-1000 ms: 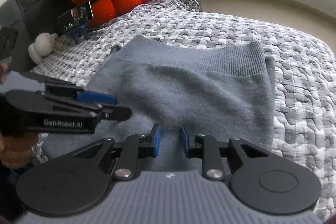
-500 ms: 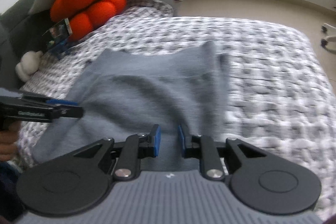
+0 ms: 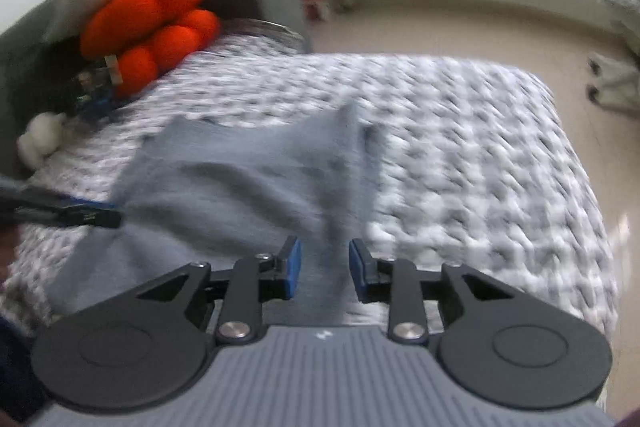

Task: Fold clothes
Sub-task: 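Move both open grippers over the folded sweatshirt, then pinch the edge of the grey sweatshirt with both grippers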

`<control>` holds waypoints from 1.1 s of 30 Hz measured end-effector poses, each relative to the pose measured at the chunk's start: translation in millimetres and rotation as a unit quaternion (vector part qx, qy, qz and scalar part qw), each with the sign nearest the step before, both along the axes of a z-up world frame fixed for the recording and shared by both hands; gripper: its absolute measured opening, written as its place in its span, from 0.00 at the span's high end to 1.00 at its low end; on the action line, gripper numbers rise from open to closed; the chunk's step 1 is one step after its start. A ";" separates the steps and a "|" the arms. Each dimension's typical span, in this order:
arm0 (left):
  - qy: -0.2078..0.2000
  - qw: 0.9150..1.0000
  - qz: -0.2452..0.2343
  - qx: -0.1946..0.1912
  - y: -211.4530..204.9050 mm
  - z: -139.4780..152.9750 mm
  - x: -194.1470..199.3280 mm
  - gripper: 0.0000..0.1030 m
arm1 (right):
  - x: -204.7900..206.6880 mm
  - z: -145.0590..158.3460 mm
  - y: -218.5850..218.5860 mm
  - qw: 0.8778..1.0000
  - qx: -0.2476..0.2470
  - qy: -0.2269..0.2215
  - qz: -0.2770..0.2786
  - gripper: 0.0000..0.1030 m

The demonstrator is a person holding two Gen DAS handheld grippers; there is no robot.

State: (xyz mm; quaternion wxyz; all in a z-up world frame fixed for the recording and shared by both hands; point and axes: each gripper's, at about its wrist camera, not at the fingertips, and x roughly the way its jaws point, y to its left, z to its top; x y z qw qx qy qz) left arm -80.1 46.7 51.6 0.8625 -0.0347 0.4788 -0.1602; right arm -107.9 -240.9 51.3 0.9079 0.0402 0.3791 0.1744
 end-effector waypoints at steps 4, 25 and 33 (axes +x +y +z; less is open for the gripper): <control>0.004 1.000 0.002 0.001 0.1 -0.9 1.7 0.70 | -17.0 0.7 35.3 0.993 -0.029 -0.031 0.110 0.62; 0.003 1.000 -0.002 0.009 0.5 -3.2 3.7 0.70 | -66.5 -35.8 109.5 0.912 -0.206 -0.104 0.339 0.78; 0.004 1.000 0.002 0.010 0.5 -2.8 3.5 0.70 | -62.8 -25.0 104.6 0.925 -0.171 -0.102 0.323 0.87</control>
